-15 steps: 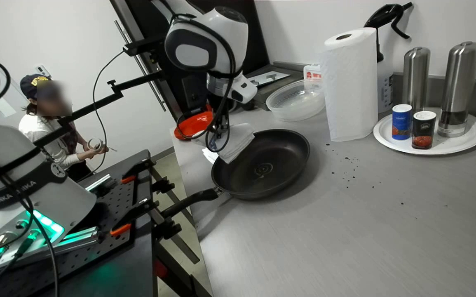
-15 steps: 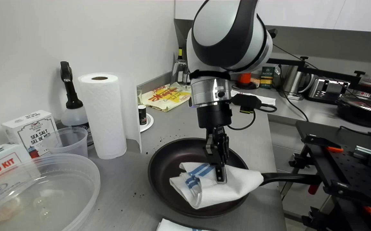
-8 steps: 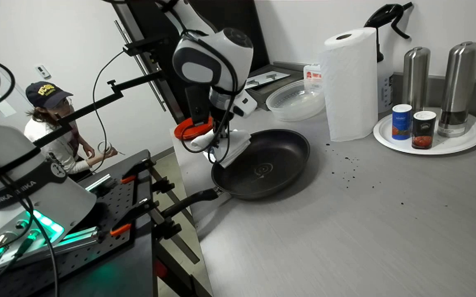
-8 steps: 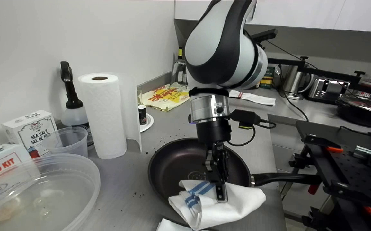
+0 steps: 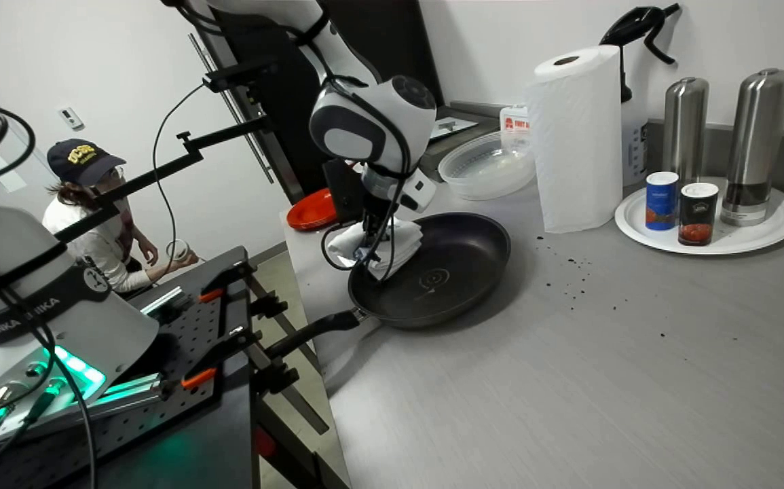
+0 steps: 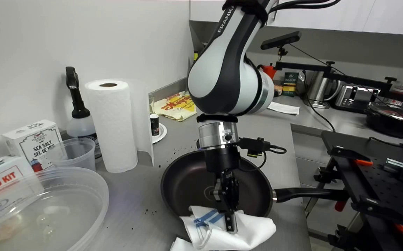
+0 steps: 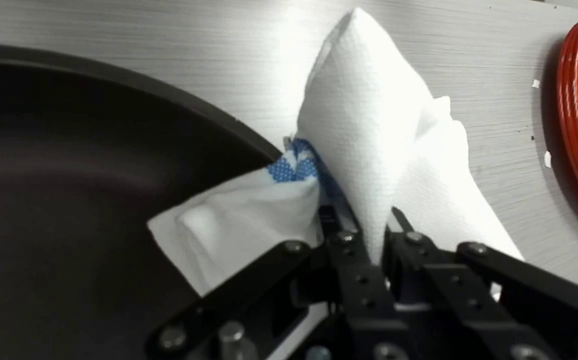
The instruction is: Use the white and blue towel to wipe the black pan
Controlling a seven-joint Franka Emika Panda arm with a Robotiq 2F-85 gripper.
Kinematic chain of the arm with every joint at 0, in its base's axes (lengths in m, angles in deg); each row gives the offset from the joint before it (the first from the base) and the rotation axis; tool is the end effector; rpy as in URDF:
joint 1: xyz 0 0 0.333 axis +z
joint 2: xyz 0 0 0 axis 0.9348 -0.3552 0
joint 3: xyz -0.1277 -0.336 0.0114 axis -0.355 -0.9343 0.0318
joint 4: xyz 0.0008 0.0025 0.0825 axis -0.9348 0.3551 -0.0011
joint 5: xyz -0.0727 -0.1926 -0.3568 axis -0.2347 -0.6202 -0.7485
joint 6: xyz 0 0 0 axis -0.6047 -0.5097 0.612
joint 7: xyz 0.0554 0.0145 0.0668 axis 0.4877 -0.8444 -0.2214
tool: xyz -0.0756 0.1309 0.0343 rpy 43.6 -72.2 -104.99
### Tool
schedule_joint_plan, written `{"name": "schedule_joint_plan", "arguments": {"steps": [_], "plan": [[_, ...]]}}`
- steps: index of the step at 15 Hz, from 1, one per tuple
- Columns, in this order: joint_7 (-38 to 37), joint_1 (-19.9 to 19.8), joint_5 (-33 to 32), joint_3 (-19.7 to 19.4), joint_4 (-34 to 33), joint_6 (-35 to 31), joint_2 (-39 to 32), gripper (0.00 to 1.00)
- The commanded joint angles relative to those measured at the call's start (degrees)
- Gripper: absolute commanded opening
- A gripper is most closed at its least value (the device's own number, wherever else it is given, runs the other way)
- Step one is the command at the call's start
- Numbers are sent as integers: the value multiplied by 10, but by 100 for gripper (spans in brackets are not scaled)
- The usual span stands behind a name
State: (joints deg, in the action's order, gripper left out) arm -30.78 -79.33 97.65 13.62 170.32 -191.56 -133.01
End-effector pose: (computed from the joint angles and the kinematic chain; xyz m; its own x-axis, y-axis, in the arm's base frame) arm 0.5123 0.0749 0.0008 0.9126 0.0242 -0.4082 -0.1795 -0.8733 -0.4530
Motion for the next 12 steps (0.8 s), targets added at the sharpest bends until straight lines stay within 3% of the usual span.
{"name": "schedule_joint_plan", "arguments": {"steps": [1,12], "plan": [[8,-8,-14,-4,-40,15,-32,3],[6,-19,-48,-19,-79,22,-75,3]]}}
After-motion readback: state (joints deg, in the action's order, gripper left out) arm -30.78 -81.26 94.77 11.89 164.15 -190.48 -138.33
